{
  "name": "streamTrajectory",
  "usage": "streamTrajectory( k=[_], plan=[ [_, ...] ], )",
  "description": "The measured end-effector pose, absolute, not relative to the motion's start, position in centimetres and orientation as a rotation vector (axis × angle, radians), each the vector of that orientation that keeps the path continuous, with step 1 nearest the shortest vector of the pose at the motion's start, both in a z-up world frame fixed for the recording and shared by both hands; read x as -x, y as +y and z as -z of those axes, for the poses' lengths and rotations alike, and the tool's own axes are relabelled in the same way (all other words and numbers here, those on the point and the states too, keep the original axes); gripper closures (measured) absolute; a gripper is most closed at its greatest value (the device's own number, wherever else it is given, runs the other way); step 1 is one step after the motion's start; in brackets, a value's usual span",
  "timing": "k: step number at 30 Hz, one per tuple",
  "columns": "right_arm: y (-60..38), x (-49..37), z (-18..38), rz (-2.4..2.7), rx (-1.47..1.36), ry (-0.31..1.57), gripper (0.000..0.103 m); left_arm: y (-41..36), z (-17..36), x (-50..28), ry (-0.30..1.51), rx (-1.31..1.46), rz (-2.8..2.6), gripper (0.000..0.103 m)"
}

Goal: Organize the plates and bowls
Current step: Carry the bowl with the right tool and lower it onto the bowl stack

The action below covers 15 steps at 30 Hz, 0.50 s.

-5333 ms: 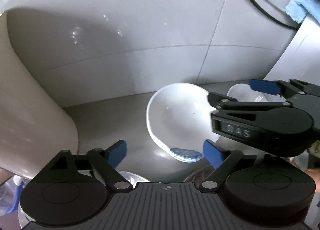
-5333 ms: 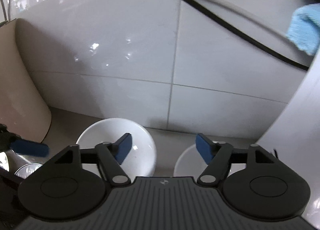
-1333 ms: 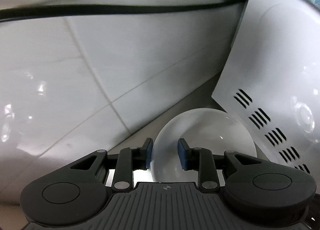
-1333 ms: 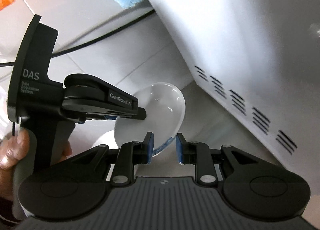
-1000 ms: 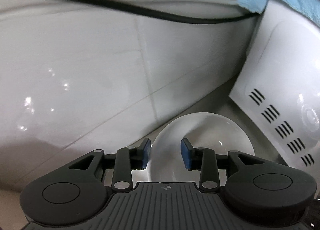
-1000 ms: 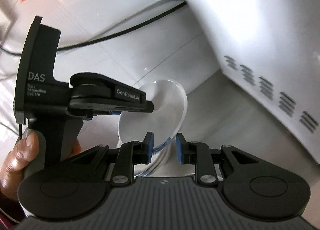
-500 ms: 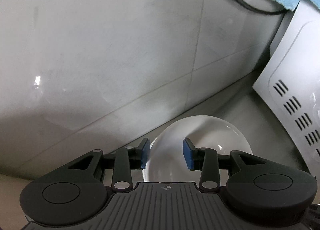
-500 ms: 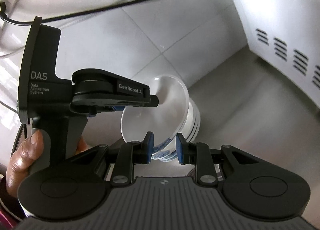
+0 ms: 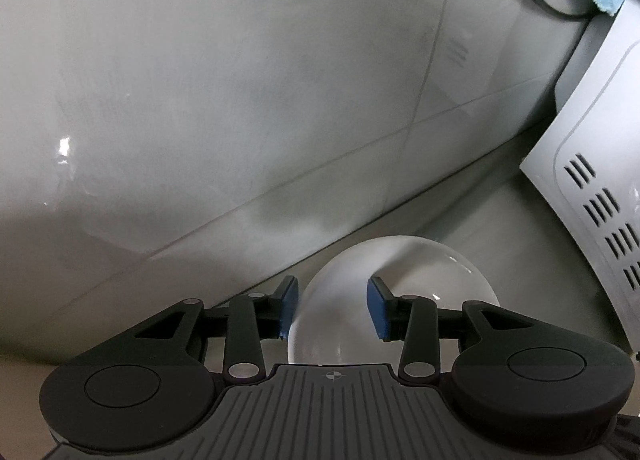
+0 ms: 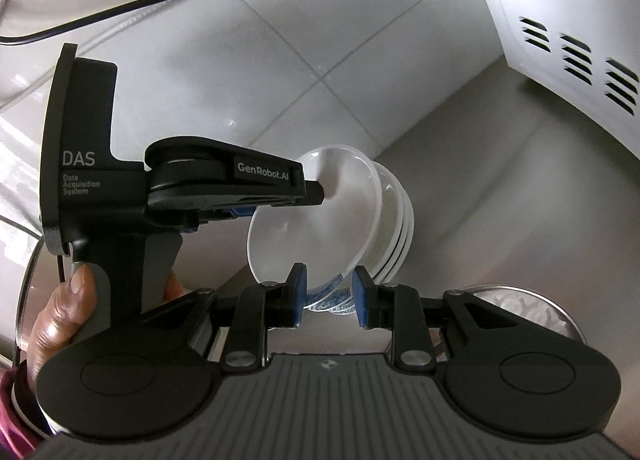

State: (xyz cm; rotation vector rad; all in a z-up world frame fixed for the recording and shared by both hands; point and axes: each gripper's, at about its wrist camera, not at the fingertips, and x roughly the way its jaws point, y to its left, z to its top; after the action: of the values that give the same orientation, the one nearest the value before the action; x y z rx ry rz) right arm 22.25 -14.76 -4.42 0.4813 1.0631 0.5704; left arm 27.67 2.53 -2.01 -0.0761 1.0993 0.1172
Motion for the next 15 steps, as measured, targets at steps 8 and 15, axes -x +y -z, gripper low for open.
streamTrajectory(
  k=[8, 15],
  plan=[
    [-15.02, -22.22, 4.36, -0.563, -0.468, 1.070, 0.072, 3.00, 2.08, -28.16, 1.108, 0.085, -0.111, 0.002],
    [-14.86, -22.20, 4.27, -0.563, -0.463, 1.074, 0.071, 3.07, 2.74, -28.26, 1.110, 0.092, -0.109, 0.003]
  ],
)
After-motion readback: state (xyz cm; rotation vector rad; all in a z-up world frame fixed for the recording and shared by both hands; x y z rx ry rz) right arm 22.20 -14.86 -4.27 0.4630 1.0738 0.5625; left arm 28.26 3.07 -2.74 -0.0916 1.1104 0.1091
